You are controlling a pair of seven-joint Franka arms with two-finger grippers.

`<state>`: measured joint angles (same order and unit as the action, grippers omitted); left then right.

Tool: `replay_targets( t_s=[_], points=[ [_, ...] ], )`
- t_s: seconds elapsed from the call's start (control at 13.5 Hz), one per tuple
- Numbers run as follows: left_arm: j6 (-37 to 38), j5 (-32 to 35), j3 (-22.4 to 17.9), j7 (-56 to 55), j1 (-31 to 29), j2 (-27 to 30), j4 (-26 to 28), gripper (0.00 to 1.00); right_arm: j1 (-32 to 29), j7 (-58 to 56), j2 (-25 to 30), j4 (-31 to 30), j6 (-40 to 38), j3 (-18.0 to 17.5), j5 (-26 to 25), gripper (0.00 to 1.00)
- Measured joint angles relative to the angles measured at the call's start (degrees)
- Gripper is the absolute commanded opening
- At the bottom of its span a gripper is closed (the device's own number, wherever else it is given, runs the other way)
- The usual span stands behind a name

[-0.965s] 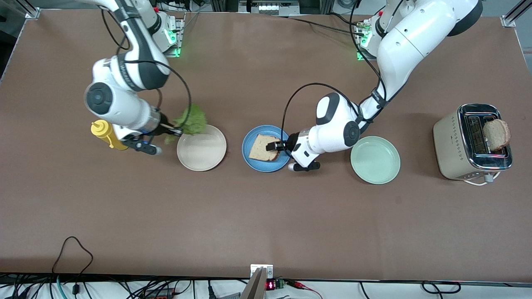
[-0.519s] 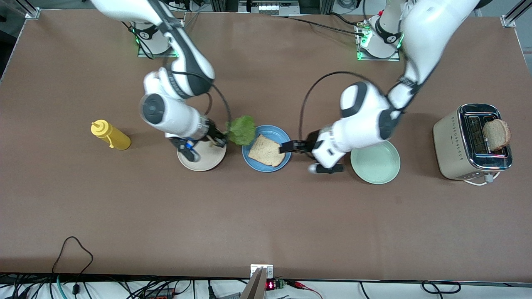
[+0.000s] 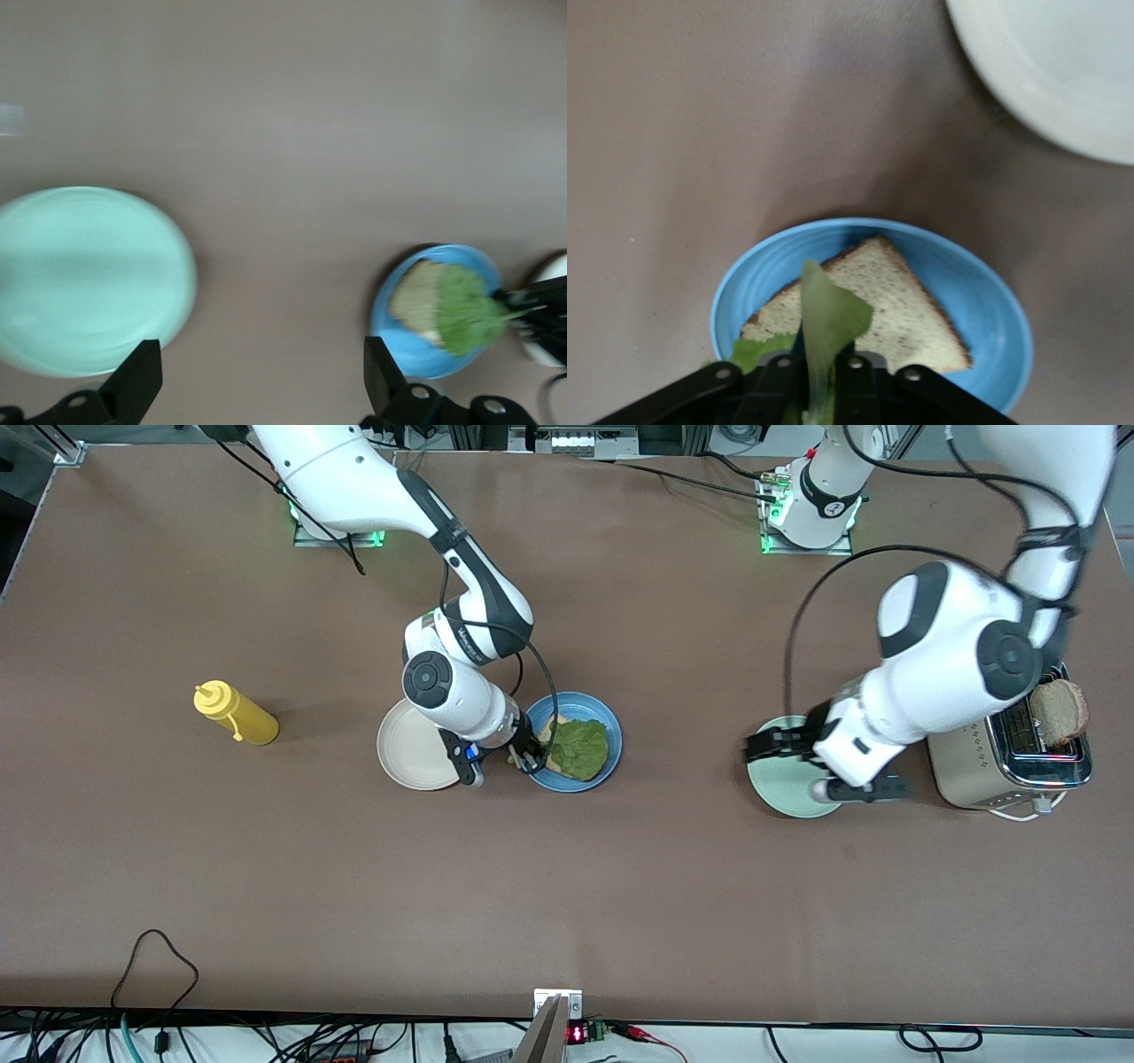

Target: Make sandwich in blue plate with both arms

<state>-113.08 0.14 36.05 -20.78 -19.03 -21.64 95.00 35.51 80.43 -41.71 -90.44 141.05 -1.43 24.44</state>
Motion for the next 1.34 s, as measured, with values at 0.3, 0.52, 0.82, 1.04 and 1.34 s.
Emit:
replay_targets(
  t_s=[0.3, 0.52, 0.82, 1.04, 1.34],
  points=[
    [15.65, 10.98, -0.17, 0.01, -1.41, 0.92, -12.09, 1.0, 0.92, -2.79, -0.43, 0.44, 0.09, 0.13, -0.21, 1.0],
    [17.68, 9.67, -7.78, 5.02, 1.3, 2.28, -15.79, 1.0, 0.62, -8.71, 2.81, 0.74, -9.14, 3.75, -0.34, 1.0],
    [18.06, 2.41, -25.75, 12.51, 12.27, 4.87, -15.58, 1.0, -2.02, -28.56, 11.89, 1.1, -30.44, 12.66, -0.86, 1.0],
    [18.58, 1.58, -27.4, 13.62, 12.66, 9.92, -11.17, 1.0, -3.17, -42.96, 16.41, 0.7, -38.61, 16.46, -8.48, 1.0],
    [17.28, 1.55, -28.26, 14.08, 12.79, 17.3, -3.03, 1.0, -4.33, -56.96, 20.94, -4.13, -39.65, 17.08, -16.98, 1.0]
  ],
)
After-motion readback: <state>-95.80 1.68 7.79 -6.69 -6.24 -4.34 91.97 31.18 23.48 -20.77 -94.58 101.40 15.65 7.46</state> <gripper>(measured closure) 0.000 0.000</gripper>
